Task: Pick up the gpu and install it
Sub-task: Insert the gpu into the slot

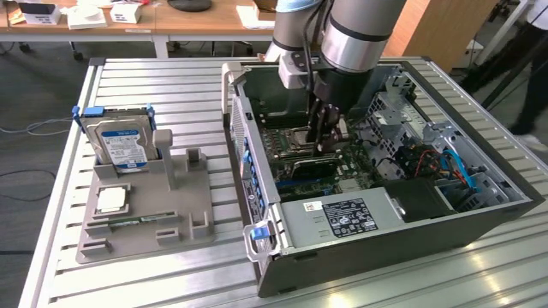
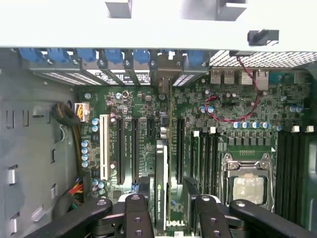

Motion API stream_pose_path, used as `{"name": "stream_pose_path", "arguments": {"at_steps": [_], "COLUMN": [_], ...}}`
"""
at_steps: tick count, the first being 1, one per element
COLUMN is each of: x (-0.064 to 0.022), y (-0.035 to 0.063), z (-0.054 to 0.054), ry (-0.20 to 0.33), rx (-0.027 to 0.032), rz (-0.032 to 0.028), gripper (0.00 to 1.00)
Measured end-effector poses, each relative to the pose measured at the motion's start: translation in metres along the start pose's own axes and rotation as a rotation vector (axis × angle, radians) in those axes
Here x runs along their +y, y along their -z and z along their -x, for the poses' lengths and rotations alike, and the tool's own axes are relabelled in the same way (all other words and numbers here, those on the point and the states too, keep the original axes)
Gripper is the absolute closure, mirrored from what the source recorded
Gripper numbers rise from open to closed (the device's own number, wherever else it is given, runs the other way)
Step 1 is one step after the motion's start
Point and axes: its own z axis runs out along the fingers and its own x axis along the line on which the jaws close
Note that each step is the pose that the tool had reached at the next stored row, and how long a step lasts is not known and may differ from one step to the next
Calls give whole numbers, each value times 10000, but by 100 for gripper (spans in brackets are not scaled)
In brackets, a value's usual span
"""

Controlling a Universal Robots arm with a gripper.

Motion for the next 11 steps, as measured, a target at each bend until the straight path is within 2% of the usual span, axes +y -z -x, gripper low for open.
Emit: {"name": "stream_pose_path", "arguments": {"at_steps": [2, 11], "x": [0, 2], "y": [26, 308], "z": [0, 7], "ry": [0, -1], "rx": [4, 5], "rz": [2, 3], "gripper": [60, 60]}}
